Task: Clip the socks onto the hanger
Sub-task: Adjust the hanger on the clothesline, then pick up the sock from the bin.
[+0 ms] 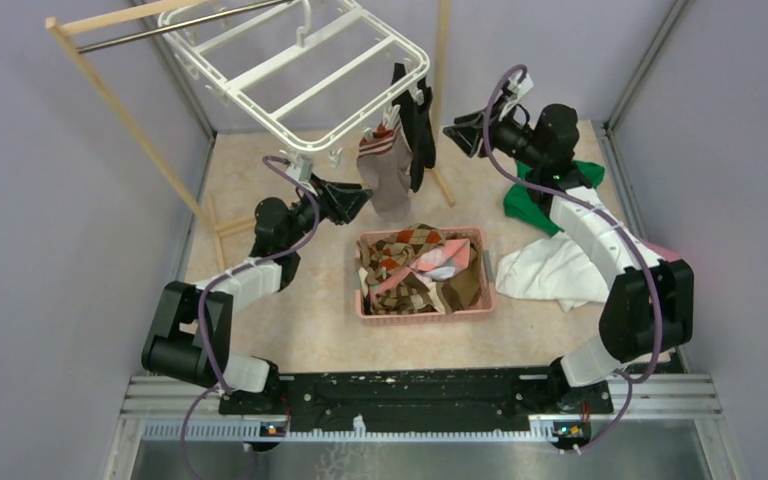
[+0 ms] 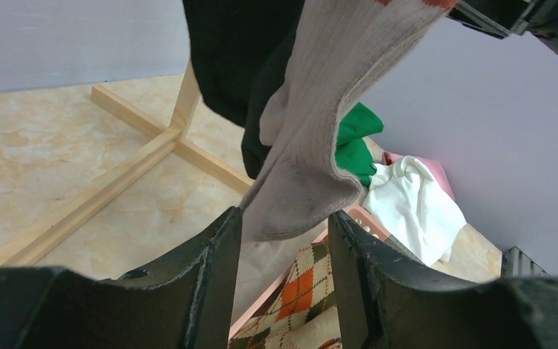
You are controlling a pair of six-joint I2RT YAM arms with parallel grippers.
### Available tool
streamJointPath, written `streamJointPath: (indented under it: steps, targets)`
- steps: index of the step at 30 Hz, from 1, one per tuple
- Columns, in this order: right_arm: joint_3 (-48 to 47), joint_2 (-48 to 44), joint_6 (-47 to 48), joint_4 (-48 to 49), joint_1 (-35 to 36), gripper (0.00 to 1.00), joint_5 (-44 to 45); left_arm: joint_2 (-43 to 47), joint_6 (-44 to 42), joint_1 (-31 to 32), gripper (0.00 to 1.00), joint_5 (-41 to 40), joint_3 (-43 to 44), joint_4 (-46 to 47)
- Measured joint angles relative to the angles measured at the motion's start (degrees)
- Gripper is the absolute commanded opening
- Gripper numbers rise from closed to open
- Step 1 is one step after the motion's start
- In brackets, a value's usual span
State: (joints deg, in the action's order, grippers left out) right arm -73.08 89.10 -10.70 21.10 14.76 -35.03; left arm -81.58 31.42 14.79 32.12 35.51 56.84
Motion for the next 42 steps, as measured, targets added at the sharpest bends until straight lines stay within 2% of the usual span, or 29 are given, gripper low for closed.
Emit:
streamJointPath:
  steps: [5,9,13,18,23,29,34,36,42]
  targets:
    - [2.4,-4.4,1.8,-3.2,-0.8,0.49,-7.4,2.0,-0.2,0.0,0.78,0.0,-0.3,-1.0]
    - [4.6,-8.0,5.7,-7.6,-0.8,0.52,-14.8,6.3,-0.5,0.0,0.8,-0.2,-2.1,-1.4]
    - [9.0,-12.1,12.2,-11.8,-0.8,0.64,-21.8,10.7,-1.4,0.0,0.83,-0.5,-3.9,-2.5]
    - [12.0,-16.4,29.0,-24.5,0.3,0.66,-28.1,16.8,-4.3,0.0,0.88,-1.9,-5.2,-9.5]
    - [12.1,-16.5,48.2,-40.6,5.2,0.66,-27.9,25.1,-7.4,0.0,0.92,-4.8,-7.2,-18.1]
    - [13.5,-15.3,62.2,-48.2,11.8,0.64,-25.5,32.4,-10.6,0.0,0.93,-7.9,-8.2,-25.5]
    - [14.7,-11.5,69.9,-48.2,15.0,0.62,-26.5,37.1,-12.6,0.0,0.95,-11.0,-8.5,-32.6]
    - [15.5,-9.5,70.2,-46.6,16.0,0.61,-25.7,39.8,-13.4,0.0,0.99,-12.4,-8.8,-36.1]
    - [15.5,-3.7,70.1,-41.0,20.2,0.56,-19.6,49.1,-15.3,0.0,0.99,-16.7,-9.1,-44.9]
